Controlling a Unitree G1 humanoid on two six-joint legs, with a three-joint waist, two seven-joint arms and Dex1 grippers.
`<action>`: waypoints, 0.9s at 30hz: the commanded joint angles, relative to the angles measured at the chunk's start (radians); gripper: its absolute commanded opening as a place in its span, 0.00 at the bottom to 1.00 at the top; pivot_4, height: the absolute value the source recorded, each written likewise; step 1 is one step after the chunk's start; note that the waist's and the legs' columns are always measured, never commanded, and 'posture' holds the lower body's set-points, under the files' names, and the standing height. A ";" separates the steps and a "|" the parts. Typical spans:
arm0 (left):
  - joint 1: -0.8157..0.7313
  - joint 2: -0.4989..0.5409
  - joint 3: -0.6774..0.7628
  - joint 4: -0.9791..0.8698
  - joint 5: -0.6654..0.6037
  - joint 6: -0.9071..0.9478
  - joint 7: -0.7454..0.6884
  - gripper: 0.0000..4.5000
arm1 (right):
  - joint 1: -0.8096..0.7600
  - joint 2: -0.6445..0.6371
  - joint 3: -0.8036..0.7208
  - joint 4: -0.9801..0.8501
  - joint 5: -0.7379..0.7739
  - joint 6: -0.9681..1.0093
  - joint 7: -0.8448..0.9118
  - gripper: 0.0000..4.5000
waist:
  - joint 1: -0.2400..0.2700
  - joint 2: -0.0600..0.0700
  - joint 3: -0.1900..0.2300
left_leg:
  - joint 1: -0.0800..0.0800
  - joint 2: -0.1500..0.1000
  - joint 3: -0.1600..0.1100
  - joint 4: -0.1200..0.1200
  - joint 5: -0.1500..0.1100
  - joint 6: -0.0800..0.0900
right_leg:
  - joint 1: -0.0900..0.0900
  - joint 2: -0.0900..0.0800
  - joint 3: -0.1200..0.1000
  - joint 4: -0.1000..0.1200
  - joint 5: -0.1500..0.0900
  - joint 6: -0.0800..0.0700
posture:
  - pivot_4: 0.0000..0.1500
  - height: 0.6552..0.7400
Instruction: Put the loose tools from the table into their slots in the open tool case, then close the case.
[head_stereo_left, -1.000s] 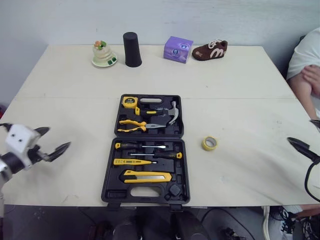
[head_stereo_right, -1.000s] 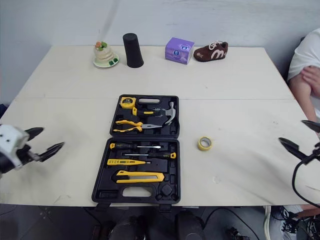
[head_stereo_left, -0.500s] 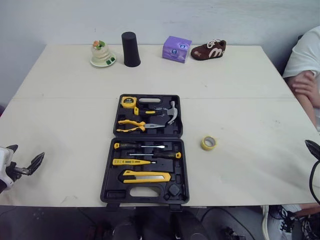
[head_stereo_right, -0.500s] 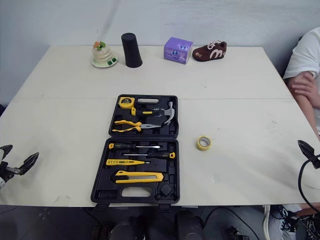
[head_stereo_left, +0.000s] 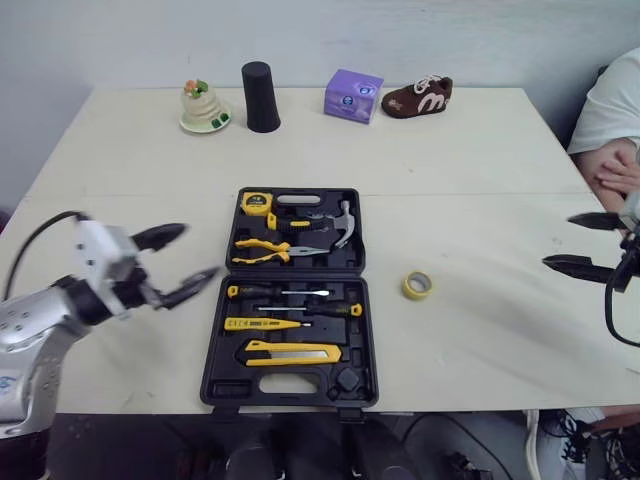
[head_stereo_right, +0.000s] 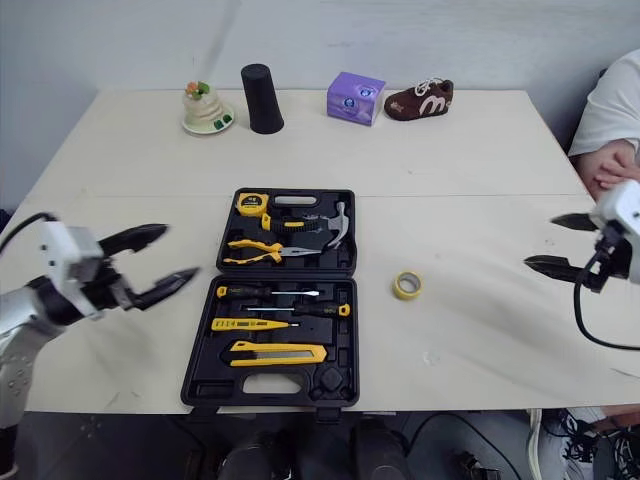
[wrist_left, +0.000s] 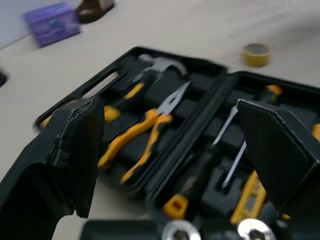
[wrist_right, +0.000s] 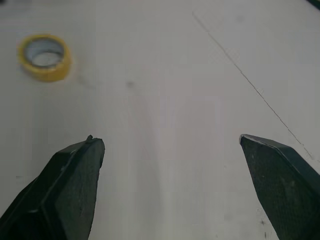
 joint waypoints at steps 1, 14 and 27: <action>-0.053 -0.015 -0.101 -0.080 0.006 0.024 0.007 0.98 | -0.090 -0.022 0.168 -0.167 -0.050 0.192 0.107 1.00 | 0.005 0.000 0.000 | 0.000 0.000 0.000 0.000 0.000 0.000 | -0.001 0.000 0.001 0.000 0.000 0.000 | 1.00 1.00; -0.043 -0.037 -0.211 -0.189 0.014 0.102 0.044 0.98 | -0.329 0.070 0.540 -0.597 -0.183 0.411 0.215 1.00 | 0.008 0.002 0.002 | -0.003 -0.002 -0.001 0.001 -0.001 -0.001 | -0.007 0.000 0.006 0.002 0.000 -0.001 | 1.00 1.00; -0.014 -0.062 -0.223 -0.240 -0.023 0.080 0.002 0.98 | -0.398 0.172 0.651 -0.489 -0.334 0.297 0.191 1.00 | 0.005 0.002 0.002 | -0.003 -0.002 -0.001 0.002 -0.001 0.000 | -0.007 0.000 0.006 0.003 0.000 -0.001 | 1.00 1.00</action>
